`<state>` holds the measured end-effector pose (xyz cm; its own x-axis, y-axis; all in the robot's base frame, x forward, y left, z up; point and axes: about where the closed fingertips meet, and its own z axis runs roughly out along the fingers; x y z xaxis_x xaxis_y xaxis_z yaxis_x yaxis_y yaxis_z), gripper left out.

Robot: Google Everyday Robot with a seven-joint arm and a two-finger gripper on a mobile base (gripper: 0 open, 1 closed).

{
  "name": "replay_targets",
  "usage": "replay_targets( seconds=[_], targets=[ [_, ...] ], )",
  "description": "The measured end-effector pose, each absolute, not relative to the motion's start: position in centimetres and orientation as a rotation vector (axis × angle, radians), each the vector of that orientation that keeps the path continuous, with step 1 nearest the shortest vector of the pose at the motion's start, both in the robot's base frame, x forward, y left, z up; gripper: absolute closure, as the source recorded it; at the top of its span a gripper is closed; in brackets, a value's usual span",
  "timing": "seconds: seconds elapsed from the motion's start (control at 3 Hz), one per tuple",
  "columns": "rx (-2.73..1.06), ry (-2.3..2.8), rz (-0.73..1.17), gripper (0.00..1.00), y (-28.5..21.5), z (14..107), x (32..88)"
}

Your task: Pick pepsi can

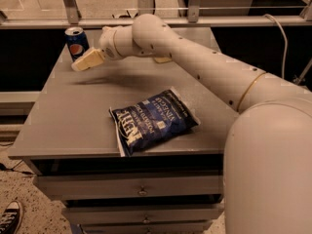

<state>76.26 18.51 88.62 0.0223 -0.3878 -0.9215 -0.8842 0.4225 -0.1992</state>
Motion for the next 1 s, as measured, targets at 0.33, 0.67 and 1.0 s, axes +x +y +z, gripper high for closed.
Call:
replay_targets(
  seconds=[0.33, 0.67, 1.0],
  targets=[
    [-1.107, 1.581, 0.610, 0.00, 19.2, 88.4, 77.3],
    [-1.051, 1.581, 0.704, 0.17, 20.7, 88.6, 77.4],
    [-1.013, 1.560, 0.777, 0.41, 21.8, 89.3, 77.0]
  ],
)
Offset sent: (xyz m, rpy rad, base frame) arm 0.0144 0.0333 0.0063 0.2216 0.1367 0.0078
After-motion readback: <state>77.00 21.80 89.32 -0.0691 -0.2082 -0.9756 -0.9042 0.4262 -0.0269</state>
